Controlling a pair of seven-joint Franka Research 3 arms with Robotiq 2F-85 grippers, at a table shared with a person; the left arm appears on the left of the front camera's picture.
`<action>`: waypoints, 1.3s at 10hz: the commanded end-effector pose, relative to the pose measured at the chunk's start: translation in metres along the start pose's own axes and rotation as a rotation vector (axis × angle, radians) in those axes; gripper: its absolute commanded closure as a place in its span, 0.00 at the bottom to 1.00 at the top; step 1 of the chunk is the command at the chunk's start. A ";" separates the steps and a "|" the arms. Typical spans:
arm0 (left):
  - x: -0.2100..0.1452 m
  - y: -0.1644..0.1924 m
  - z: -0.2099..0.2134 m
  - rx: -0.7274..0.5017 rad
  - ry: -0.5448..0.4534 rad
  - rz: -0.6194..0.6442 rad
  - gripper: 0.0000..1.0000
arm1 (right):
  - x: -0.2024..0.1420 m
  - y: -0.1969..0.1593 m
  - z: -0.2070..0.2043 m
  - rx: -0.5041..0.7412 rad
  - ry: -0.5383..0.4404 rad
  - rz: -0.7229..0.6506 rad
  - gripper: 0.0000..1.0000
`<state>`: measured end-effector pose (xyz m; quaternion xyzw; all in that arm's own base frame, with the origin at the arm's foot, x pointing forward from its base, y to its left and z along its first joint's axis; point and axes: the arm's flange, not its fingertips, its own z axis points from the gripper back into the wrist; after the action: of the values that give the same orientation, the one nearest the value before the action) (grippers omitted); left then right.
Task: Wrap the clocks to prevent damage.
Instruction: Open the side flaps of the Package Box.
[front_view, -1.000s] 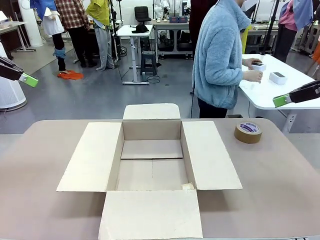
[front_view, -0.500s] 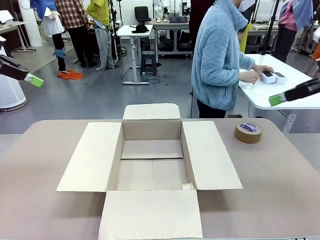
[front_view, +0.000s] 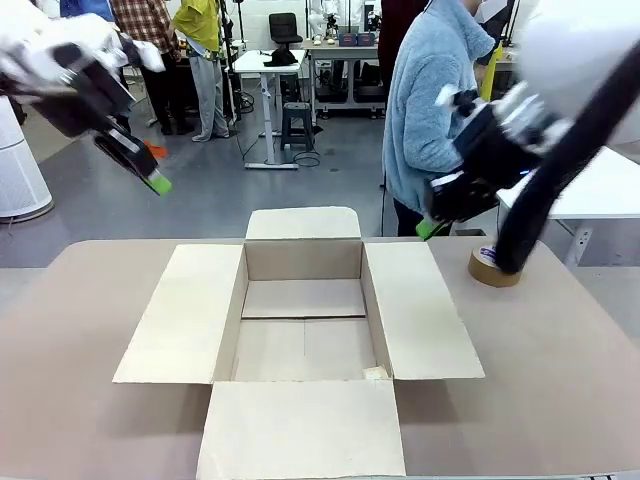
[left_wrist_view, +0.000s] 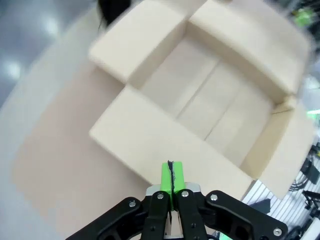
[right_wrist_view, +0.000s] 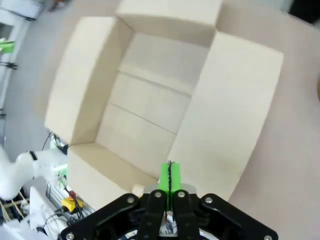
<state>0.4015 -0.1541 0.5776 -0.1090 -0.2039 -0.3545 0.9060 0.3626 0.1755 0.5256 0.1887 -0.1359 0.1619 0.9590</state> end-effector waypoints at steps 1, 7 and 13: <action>-0.002 -0.024 -0.034 0.152 0.178 0.114 1.00 | 0.021 0.000 -0.016 -0.124 0.122 -0.103 0.99; -0.015 -0.029 -0.054 0.254 0.222 0.142 1.00 | 0.015 -0.004 -0.041 -0.189 0.120 -0.117 0.99; 0.005 -0.059 -0.079 0.313 0.297 0.126 1.00 | 0.024 0.005 -0.072 -0.271 0.137 -0.206 0.99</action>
<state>0.3833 -0.2089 0.5134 0.0460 -0.1160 -0.2915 0.9484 0.3878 0.2006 0.4803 0.0844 -0.0687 0.0899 0.9900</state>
